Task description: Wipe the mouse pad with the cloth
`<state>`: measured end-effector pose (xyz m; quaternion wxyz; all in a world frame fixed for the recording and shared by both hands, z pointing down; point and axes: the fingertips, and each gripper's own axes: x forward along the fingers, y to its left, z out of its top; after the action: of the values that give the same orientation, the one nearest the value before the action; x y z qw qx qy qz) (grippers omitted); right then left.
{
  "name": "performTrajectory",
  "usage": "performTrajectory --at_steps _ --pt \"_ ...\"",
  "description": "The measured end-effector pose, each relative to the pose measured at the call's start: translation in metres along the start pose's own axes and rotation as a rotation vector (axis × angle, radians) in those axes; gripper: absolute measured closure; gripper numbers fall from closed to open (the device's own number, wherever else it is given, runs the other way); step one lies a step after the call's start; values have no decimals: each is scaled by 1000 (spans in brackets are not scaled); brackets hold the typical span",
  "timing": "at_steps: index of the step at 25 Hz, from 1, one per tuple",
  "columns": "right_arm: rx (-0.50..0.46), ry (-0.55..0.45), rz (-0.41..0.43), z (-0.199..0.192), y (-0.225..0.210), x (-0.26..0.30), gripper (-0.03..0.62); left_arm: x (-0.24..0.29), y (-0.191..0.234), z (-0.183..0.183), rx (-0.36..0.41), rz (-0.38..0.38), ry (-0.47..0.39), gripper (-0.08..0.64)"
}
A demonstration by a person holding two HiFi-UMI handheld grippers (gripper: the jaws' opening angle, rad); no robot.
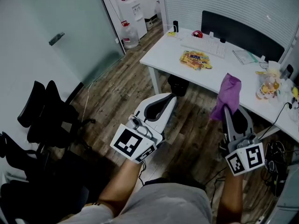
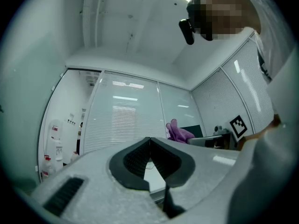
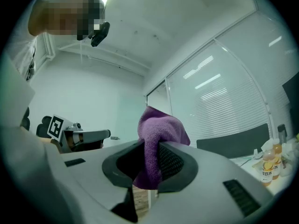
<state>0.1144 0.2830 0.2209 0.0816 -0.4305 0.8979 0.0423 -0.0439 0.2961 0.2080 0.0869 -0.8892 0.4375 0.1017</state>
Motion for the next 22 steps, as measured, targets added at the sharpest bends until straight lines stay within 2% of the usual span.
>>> performTrajectory --at_steps 10,22 --pt "-23 23 -35 -8 14 11 523 -10 29 -7 -21 -18 -12 545" --pt "-33 30 -22 -22 -22 56 523 27 69 -24 -4 3 4 545"
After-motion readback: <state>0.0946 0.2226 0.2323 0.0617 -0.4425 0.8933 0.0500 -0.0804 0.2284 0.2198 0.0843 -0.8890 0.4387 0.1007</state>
